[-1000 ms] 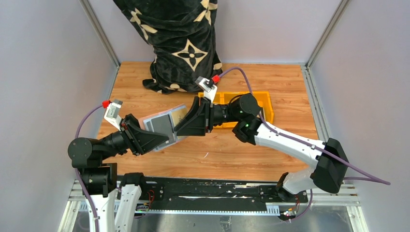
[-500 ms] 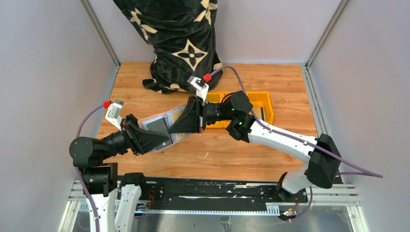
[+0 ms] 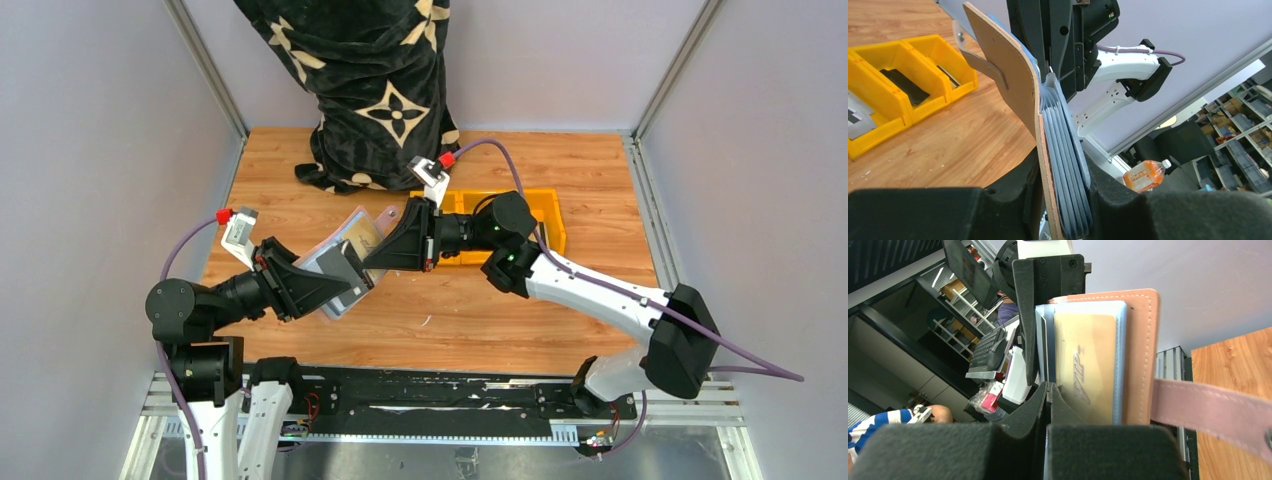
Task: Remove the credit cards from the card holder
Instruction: Remove the credit card from the card holder.
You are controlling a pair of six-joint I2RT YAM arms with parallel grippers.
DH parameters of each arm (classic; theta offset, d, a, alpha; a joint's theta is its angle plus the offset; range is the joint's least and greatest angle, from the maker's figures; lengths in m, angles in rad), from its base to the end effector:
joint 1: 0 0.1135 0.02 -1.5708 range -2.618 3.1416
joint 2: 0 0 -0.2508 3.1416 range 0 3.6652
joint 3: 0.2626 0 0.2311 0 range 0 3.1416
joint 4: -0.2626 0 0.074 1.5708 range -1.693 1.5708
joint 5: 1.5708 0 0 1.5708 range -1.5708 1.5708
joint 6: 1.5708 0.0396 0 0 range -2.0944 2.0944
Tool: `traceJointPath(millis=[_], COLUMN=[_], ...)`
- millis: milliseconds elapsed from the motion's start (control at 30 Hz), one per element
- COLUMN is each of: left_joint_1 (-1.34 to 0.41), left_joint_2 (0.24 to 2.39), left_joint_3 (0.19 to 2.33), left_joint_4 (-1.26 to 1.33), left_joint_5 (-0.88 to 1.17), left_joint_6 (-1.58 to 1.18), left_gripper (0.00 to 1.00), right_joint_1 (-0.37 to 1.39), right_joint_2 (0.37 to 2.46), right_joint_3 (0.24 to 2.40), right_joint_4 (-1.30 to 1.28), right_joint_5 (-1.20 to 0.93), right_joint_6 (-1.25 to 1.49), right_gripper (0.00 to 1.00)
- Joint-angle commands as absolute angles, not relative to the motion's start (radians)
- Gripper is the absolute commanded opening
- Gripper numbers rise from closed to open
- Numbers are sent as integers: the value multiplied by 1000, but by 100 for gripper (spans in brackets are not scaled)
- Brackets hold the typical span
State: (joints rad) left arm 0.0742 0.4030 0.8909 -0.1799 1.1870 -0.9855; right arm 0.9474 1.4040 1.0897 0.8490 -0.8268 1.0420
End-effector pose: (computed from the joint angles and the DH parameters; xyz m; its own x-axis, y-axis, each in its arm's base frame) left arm 0.0456 -0.0334 0.3964 -0.5444 -0.3534 -0.7608 0.7235 0.2612 -0.6390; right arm 0.1491 0.2572 0.4003 -0.6438 0.1063 -0.7578 -0.7207 -0.4171 0.5538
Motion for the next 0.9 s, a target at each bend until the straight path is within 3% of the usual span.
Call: traceJointPath(millis=[0, 100, 267, 433, 467, 700, 867], left_joint_1=[68, 67, 67, 67, 67, 67, 67], left_joint_2=[393, 393, 394, 400, 402, 409, 415], left_joint_3=[928, 929, 935, 938, 939, 940, 943], left_joint_4=[-178, -175, -174, -175, -177, -185, -213], left_joint_5=[1216, 1216, 1221, 1220, 1218, 1206, 1192], left_joint_6=[-968, -969, -967, -967, -966, -955, -932], left_gripper=[27, 20, 17, 9, 8, 6, 7], right_joint_1=[917, 917, 919, 941, 948, 964, 988], right_joint_2=[1358, 1352, 1356, 1380, 1382, 1387, 1407], right_joint_3=[1053, 1050, 1053, 1075, 1077, 1094, 1123], right_joint_4=[878, 879, 888, 926, 935, 966, 964], right_joint_5=[-794, -793, -797, -838, -841, -866, -888], right_joint_6=[1052, 1052, 1055, 1068, 1067, 1075, 1061], right_gripper=[0, 0, 0, 40, 43, 44, 37])
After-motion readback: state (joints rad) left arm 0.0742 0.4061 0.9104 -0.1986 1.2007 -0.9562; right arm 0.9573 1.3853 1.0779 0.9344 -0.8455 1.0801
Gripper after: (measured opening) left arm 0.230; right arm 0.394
